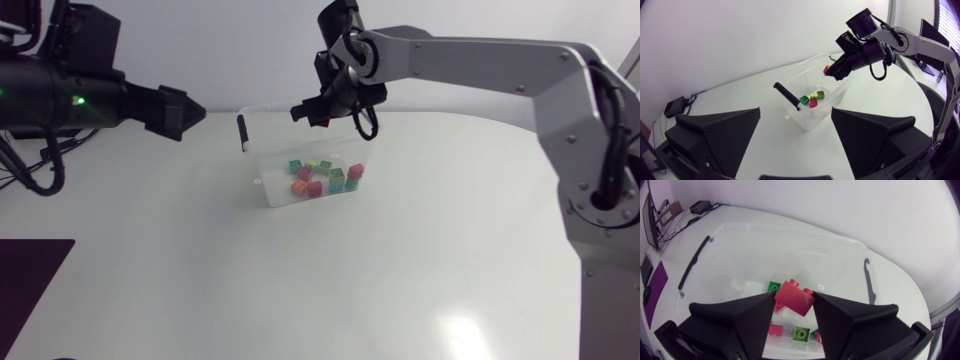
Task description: Place the duplo bricks in the container
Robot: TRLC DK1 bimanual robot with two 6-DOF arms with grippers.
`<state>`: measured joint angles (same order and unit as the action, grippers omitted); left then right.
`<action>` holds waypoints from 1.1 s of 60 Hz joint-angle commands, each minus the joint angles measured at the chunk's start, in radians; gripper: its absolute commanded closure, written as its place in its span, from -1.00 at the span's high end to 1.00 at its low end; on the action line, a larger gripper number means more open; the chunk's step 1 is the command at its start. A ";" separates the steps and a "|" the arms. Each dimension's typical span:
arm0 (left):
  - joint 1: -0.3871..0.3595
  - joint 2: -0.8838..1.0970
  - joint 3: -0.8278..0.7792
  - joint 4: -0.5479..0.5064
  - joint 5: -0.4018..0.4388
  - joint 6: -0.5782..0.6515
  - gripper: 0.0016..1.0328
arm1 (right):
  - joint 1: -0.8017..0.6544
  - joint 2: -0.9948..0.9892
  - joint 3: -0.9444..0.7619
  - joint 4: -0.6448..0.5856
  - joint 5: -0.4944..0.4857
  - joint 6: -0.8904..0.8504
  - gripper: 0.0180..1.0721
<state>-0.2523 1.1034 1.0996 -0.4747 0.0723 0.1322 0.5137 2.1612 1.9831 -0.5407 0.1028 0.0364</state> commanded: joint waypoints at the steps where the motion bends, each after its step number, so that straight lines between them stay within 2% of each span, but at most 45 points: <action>1: 0.024 -0.089 -0.070 -0.015 -0.005 0.027 0.92 | -0.014 0.055 0.040 -0.021 0.020 -0.013 0.92; 7: 0.051 -0.168 -0.136 -0.013 -0.008 0.040 0.92 | -0.020 0.017 -0.001 -0.008 0.026 -0.012 0.92; 15: 0.077 -0.274 -0.238 -0.007 -0.009 0.056 0.92 | -0.027 -0.124 -0.152 0.045 0.044 -0.013 0.92; 28: 0.110 -0.442 -0.354 -0.004 -0.014 0.063 0.92 | -0.058 -0.462 -0.503 0.140 0.092 -0.030 0.92; 31: 0.130 -0.501 -0.389 -0.004 -0.016 0.075 0.92 | -0.066 -0.580 -0.629 0.162 0.120 -0.038 0.92; 41: 0.183 -0.626 -0.451 -0.002 -0.016 0.101 0.92 | -0.089 -0.831 -0.876 0.200 0.178 -0.056 0.92; 48: 0.222 -0.705 -0.483 -0.002 -0.016 0.107 0.92 | -0.132 -0.971 -0.989 0.208 0.189 -0.076 0.92; 66: 0.262 -0.866 -0.572 0.013 -0.016 0.106 0.92 | -0.282 -1.310 -1.254 0.237 0.195 -0.170 0.92</action>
<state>-0.0048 0.2756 0.5705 -0.4755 0.0647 0.2218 0.2604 0.9249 0.8043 -0.3138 0.2886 -0.0921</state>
